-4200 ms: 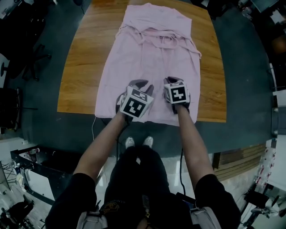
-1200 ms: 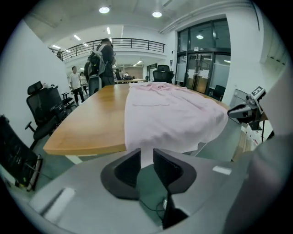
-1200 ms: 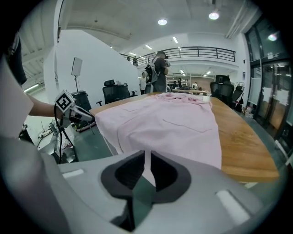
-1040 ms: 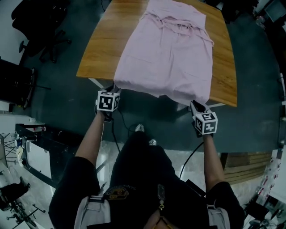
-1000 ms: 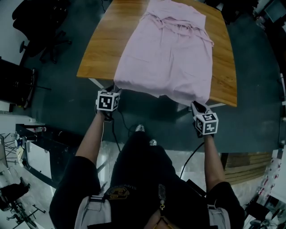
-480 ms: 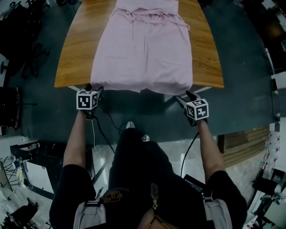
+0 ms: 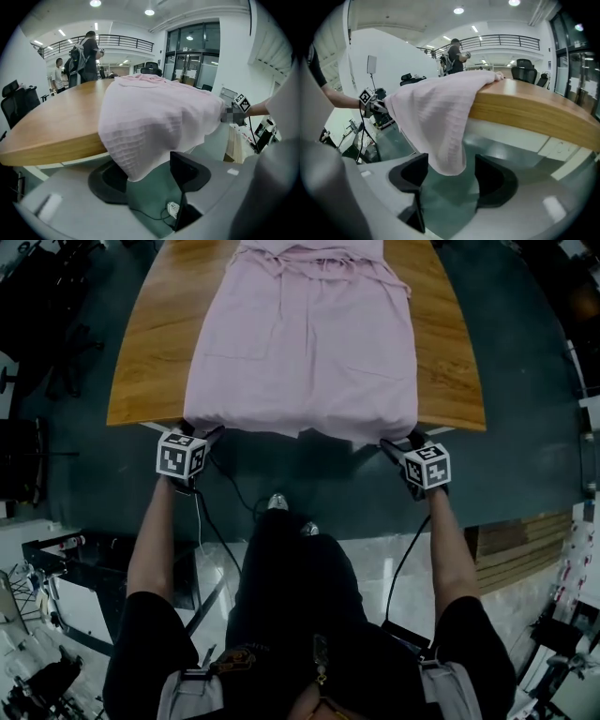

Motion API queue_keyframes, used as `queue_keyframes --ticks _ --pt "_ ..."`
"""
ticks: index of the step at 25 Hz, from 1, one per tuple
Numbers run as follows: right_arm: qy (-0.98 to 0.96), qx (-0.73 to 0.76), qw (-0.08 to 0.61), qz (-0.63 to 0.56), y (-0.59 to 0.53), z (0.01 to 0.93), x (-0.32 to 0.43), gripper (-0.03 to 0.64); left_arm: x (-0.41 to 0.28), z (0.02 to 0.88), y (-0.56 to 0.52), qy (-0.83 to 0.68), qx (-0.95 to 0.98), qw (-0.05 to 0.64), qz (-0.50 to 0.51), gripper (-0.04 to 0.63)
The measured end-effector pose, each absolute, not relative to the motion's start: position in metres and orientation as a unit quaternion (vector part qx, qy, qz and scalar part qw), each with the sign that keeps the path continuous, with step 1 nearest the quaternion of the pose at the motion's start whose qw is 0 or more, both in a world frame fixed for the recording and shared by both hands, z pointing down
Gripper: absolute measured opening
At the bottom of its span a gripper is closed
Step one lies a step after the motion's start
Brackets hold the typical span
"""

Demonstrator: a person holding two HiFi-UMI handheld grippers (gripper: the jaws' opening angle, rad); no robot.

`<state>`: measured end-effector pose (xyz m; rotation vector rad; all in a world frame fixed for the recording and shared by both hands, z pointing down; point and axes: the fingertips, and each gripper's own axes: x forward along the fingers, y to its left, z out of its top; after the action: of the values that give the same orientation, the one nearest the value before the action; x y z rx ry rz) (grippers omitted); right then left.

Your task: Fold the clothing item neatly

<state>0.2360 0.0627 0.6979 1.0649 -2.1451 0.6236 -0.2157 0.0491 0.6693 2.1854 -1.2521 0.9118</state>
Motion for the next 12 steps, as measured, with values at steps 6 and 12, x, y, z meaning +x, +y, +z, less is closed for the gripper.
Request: queue_keyframes --ticks 6,12 --pt "-0.848 0.345 0.332 0.227 0.07 0.71 0.209 0.295 -0.207 0.67 0.055 -0.44 0.809 0.219 0.322 0.188" --pt "-0.857 0.319 0.331 0.234 0.09 0.694 0.202 0.045 -0.21 0.658 0.074 -0.433 0.812 0.218 0.326 0.037"
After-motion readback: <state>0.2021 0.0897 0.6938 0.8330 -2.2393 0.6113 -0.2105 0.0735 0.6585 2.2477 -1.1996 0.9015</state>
